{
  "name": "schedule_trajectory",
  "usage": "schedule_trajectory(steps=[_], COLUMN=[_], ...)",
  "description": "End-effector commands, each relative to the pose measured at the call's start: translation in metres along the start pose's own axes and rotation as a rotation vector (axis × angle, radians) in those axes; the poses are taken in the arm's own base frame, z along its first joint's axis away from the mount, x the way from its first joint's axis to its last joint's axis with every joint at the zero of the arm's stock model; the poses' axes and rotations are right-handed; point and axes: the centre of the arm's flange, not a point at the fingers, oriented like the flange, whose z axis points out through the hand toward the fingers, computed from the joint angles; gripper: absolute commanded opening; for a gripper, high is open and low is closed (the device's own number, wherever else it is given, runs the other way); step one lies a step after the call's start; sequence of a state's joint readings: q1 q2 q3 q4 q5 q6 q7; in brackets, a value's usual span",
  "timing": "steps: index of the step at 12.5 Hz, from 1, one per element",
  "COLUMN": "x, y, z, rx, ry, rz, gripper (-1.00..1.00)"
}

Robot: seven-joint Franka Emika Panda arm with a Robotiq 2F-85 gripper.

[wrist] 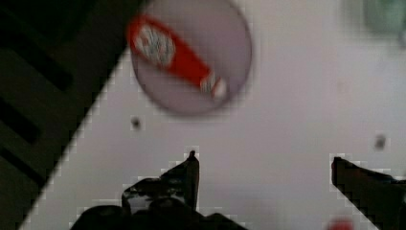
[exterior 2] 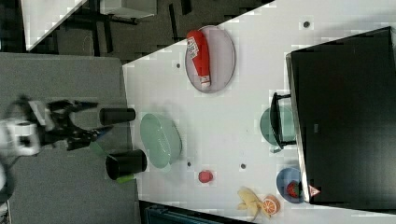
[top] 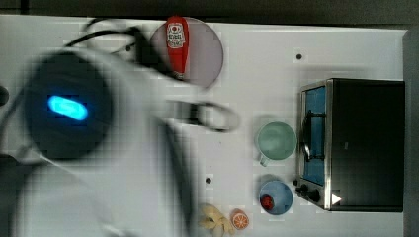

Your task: Drag strainer right to left.

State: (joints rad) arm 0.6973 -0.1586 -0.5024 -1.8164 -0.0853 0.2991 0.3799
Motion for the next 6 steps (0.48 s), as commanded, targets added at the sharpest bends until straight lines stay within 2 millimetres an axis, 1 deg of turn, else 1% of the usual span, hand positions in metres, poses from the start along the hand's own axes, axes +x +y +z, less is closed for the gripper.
schedule_trajectory(steps=[1,2,3,4,6], x=[0.085,0.099,0.107,0.111,0.116], y=[0.079,0.095,0.106,0.111,0.115], z=[0.011,0.006,0.006,0.007,0.012], rx=[-0.137,-0.133,-0.139,-0.152,-0.163], ry=[-0.015,-0.028,-0.042,-0.054,-0.057], rz=[-0.161,-0.136,-0.115,-0.103,-0.091], gripper=[1.0,1.0,1.0,1.0,1.0])
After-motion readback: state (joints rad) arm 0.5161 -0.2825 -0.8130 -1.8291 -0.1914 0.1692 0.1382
